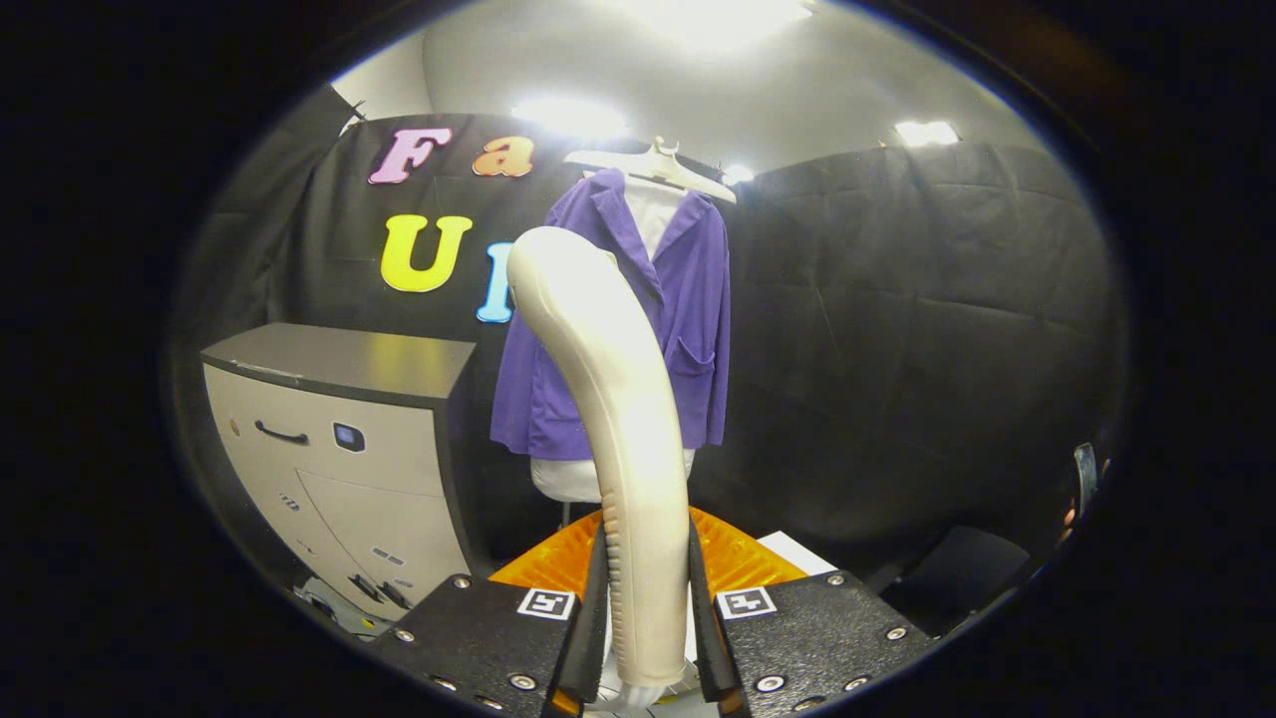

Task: Iron the clothes twice with a garment steamer, once on the left side and once on the right side.

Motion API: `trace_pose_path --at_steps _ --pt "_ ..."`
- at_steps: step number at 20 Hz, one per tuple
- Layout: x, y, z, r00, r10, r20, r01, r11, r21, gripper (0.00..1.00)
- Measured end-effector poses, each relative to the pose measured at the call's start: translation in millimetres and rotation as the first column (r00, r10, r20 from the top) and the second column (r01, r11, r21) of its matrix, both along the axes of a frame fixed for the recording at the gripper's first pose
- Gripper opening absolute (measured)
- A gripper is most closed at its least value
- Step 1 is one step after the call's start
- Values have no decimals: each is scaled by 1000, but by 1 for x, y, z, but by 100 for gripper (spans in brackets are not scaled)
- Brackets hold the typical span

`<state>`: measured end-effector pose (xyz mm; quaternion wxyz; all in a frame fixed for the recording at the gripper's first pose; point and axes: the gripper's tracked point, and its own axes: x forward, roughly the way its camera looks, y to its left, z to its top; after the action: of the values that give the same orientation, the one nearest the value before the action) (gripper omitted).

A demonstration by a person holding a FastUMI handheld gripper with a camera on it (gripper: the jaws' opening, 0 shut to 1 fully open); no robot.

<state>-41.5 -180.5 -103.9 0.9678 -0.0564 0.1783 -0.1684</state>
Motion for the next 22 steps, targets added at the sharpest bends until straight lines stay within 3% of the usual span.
trace_pose_path --at_steps 12,22 --pt "-17 85 69 989 92 119 -90 996 -23 37" --pt "-12 110 71 989 88 122 -84 996 -39 37"
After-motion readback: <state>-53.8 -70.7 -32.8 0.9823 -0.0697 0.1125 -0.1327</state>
